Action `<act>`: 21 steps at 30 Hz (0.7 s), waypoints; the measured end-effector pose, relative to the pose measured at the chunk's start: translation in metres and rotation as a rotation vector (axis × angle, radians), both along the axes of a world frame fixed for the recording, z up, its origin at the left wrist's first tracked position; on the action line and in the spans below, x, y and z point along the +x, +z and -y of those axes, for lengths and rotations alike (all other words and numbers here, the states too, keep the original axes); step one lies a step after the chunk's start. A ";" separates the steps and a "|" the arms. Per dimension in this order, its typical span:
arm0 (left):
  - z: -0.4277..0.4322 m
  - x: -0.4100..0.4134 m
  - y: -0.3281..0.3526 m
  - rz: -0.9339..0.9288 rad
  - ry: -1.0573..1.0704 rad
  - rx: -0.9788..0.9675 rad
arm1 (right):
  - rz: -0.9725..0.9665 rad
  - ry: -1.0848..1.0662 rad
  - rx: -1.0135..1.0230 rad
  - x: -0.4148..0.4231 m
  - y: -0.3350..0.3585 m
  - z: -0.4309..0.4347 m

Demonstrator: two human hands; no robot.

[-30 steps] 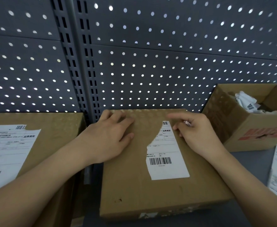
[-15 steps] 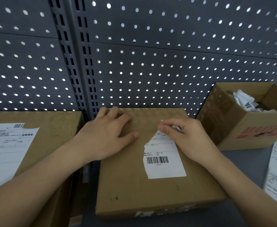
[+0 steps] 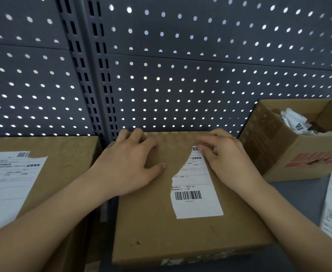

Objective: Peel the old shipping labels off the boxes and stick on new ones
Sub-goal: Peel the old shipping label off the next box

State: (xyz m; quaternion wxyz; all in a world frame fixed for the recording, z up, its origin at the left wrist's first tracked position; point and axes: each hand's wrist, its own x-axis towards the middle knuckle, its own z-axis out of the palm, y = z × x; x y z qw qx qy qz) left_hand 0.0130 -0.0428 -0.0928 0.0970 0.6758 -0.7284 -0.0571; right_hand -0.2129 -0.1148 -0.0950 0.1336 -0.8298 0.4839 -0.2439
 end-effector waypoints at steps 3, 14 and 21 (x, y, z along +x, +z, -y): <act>0.002 0.001 -0.002 -0.076 -0.022 -0.009 | -0.047 -0.045 -0.030 0.000 -0.001 0.002; 0.001 -0.003 -0.002 -0.007 -0.101 0.027 | 0.029 0.013 -0.014 0.002 -0.001 0.003; -0.006 -0.004 0.005 0.059 -0.055 0.045 | 0.024 0.030 -0.022 0.007 -0.003 -0.004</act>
